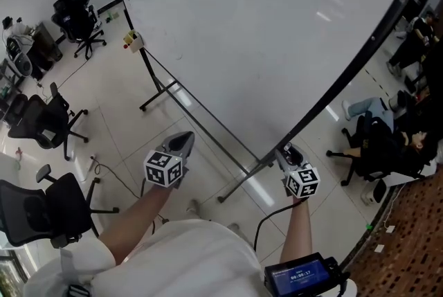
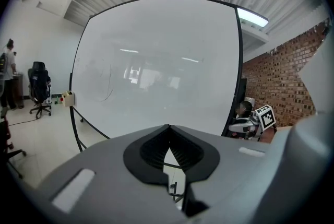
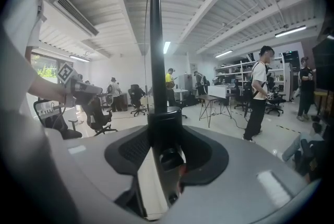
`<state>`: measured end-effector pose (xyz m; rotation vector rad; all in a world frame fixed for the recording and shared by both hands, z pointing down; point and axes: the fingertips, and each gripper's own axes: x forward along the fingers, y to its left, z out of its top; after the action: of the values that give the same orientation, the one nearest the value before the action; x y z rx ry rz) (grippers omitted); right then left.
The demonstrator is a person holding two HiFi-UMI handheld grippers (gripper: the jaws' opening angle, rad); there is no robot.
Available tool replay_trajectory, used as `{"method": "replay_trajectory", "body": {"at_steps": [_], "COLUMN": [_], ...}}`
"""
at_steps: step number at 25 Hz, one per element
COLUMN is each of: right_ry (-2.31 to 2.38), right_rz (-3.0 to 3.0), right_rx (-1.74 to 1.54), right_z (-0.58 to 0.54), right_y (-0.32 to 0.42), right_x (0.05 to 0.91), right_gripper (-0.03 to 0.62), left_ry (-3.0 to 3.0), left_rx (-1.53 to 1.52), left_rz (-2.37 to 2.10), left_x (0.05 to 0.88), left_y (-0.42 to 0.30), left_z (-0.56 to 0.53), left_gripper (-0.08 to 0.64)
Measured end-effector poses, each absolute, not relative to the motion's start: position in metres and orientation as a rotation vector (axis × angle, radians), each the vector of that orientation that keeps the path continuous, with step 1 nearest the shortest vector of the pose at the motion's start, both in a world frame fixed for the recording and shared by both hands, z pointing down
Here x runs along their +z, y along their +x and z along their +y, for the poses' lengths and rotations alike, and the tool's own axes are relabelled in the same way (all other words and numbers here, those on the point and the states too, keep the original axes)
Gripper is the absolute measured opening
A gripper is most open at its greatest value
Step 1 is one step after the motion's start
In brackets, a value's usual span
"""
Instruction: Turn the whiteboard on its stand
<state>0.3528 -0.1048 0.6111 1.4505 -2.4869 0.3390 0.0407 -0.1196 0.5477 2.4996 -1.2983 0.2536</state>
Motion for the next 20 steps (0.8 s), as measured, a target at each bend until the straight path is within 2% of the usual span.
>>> {"method": "replay_trajectory", "body": {"at_steps": [8, 20], "right_ry": [1.484, 1.535], "right_rz": [-2.466, -2.456], "right_rx": [0.357, 0.359], "right_z": [-0.081, -0.057], "right_y": [0.396, 0.421], "right_x": [0.612, 0.607], "right_gripper": [0.186, 0.184], "left_ry": [2.487, 2.563], "left_rx": [0.278, 0.319], "left_rz": [-1.303, -1.23], "left_x": [0.558, 0.546], "left_y": [0.045, 0.07], "left_z": [-0.117, -0.122], "left_gripper": [0.018, 0.018]}}
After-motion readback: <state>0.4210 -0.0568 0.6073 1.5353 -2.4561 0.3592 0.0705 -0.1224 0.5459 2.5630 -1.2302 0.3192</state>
